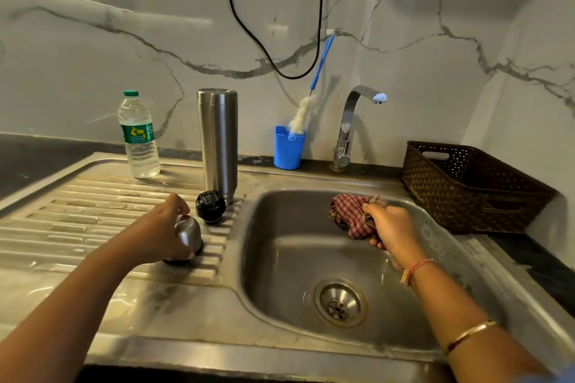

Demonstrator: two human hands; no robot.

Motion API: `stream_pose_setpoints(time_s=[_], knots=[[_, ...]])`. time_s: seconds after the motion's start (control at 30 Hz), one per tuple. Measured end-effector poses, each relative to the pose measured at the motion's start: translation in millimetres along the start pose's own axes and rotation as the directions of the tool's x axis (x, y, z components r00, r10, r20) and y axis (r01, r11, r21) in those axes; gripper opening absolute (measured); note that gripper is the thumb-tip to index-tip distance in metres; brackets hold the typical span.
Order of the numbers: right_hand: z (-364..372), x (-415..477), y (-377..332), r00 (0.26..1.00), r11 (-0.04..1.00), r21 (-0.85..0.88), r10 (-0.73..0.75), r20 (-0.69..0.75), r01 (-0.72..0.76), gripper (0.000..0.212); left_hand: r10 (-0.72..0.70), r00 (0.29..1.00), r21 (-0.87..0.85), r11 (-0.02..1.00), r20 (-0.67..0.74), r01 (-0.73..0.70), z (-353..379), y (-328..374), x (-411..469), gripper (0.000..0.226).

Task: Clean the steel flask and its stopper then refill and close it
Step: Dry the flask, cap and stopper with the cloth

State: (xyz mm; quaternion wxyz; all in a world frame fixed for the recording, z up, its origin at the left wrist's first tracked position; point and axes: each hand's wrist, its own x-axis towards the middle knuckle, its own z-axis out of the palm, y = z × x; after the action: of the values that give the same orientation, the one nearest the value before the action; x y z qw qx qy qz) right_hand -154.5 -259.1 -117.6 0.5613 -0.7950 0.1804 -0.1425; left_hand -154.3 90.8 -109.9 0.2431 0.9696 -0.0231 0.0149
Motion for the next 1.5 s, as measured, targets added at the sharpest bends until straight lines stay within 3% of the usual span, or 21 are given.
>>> stream_pose_setpoints(time_s=[0.2,0.37,0.43,0.5,0.57,0.63,0.73,0.83,0.97,1.17,1.23,1.33,1.43,1.5], knots=[[-1,0,0,0.999,0.999,0.035,-0.004,0.045,0.002,0.023,-0.026,0.999,0.034,0.999,0.031,0.025,-2,-2,5,0.079],[-3,-3,-1,0.991,0.999,0.046,-0.011,0.131,0.005,0.016,0.076,0.950,-0.145,0.982,-0.303,-0.125,-2,39,-7,0.043],[-4,-3,-1,0.984,0.998,0.056,-0.027,0.174,0.017,0.012,0.120,0.927,-0.214,0.955,-0.355,-0.206,6,68,-14,0.029],[-4,-3,-2,0.976,0.997,0.069,-0.056,0.212,0.043,0.007,0.158,0.957,-0.324,0.917,-0.243,-0.234,22,93,-16,0.019],[-5,-5,-4,0.963,0.992,0.103,-0.093,0.252,0.068,0.007,0.171,0.984,-0.466,0.868,-0.046,-0.173,43,115,-10,0.015],[-7,-8,-6,0.948,0.985,0.150,-0.126,0.293,0.085,0.010,0.129,0.981,-0.637,0.771,0.142,-0.009,61,133,-1,0.021],[-8,-10,-7,0.931,0.975,0.192,-0.171,0.324,0.112,0.012,0.072,0.938,-0.802,0.544,0.340,0.249,79,155,12,0.037],[-8,-8,-5,0.929,0.972,0.166,-0.210,0.304,0.165,0.011,0.023,0.940,-0.866,0.399,0.340,0.303,90,168,22,0.032],[-6,-4,-1,0.933,0.980,0.081,-0.197,0.300,0.181,0.011,-0.074,0.965,-0.928,0.263,0.252,0.263,99,180,31,0.012],[-7,0,-2,0.941,0.947,0.285,0.049,0.335,-0.151,0.025,-0.110,0.955,-0.927,0.231,0.276,0.295,107,185,46,0.033],[-10,6,-1,0.977,0.963,0.256,0.030,0.211,-0.085,0.041,-0.149,0.945,-0.929,0.193,0.291,0.316,109,185,51,0.038],[-12,9,1,0.978,0.979,0.054,-0.197,0.062,0.194,0.052,-0.182,0.931,-0.922,0.174,0.316,0.347,111,181,56,0.038],[-8,4,1,0.877,0.876,-0.140,-0.427,0.221,0.462,0.048,-0.190,0.913,-0.914,0.122,0.361,0.387,111,180,58,0.032],[1,-1,4,0.790,0.761,-0.269,-0.477,0.384,0.590,0.054,-0.198,0.912,-0.914,0.122,0.360,0.387,111,181,60,0.030]])
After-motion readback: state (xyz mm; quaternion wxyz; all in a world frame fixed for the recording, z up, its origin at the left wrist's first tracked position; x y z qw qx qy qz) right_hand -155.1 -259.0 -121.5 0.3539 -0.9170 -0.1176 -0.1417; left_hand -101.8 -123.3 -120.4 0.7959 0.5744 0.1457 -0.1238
